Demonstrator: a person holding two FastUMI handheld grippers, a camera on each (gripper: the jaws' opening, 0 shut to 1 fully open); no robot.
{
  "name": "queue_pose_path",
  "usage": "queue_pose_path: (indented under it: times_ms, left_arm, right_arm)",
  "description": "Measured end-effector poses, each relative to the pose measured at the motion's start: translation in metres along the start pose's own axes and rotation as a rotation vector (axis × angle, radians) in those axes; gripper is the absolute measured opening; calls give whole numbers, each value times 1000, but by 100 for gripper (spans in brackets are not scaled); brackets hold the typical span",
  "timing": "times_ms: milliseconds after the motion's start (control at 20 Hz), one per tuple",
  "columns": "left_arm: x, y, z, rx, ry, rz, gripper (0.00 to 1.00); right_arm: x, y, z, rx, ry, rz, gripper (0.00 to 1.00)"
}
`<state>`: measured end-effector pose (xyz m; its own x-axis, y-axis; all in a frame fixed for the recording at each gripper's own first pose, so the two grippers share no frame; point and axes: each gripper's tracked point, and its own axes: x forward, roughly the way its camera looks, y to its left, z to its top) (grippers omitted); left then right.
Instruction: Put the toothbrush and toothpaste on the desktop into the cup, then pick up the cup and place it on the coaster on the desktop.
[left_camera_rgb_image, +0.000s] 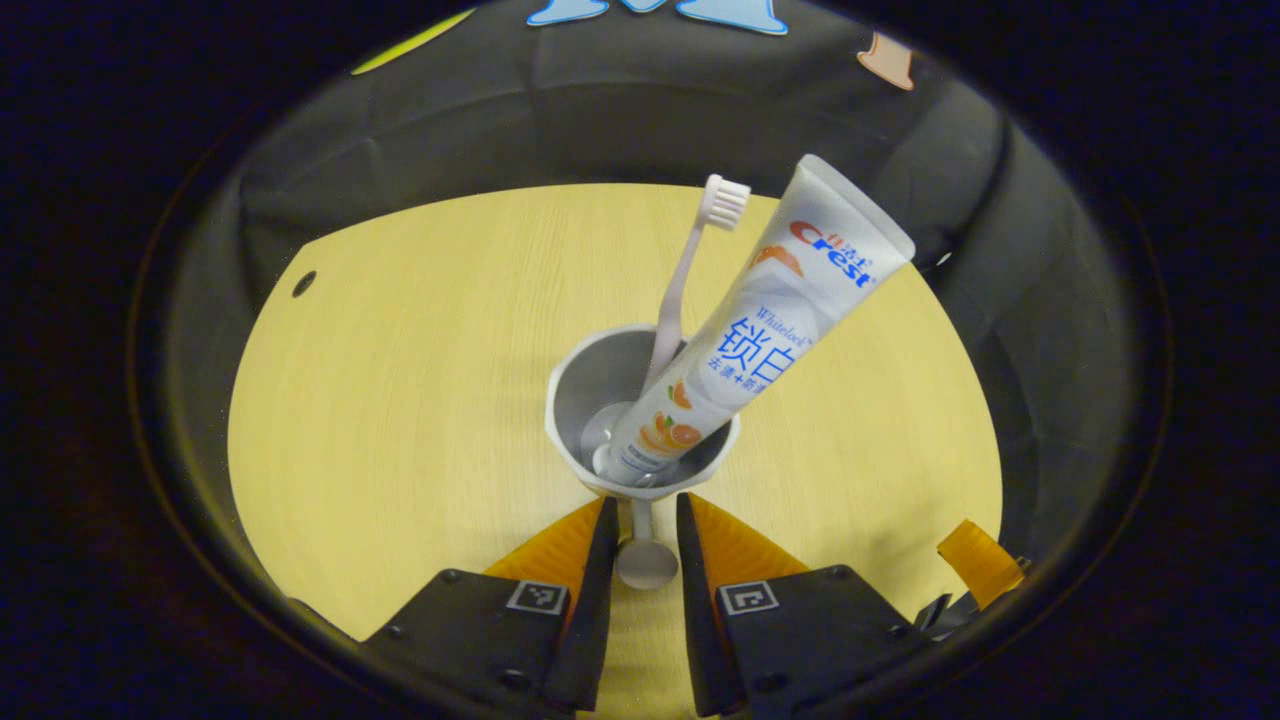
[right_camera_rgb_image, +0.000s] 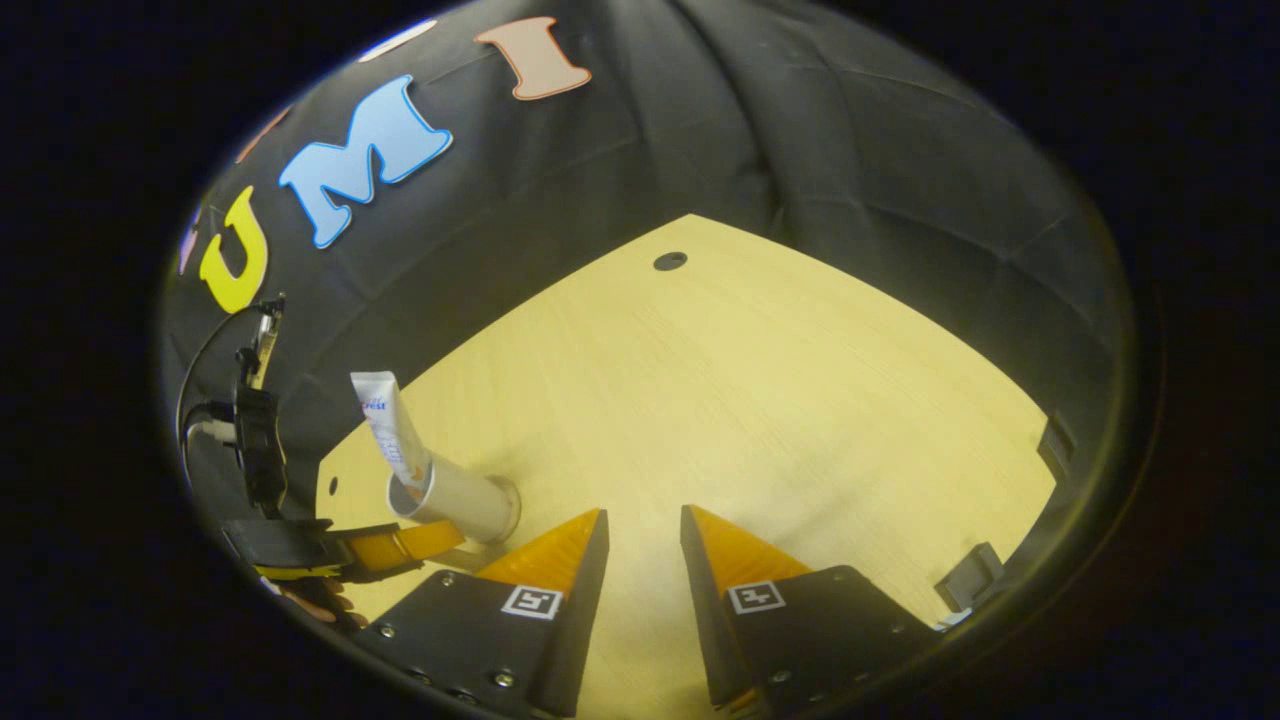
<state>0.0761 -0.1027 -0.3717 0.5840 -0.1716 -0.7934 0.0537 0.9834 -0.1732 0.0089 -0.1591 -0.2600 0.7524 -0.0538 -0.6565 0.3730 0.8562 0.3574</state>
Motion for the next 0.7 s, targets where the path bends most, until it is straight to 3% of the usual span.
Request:
queue_pose_path:
  times_ms: [250, 700]
  left_arm:
    - [-30, -12, 9, 45, -66, -28, 69]
    - [-122, 20, 36, 11, -293, -23, 69]
  right_arm:
    - [-9, 14, 0, -29, -15, 36, 46]
    - [-48, 71, 15, -170, -113, 149, 46]
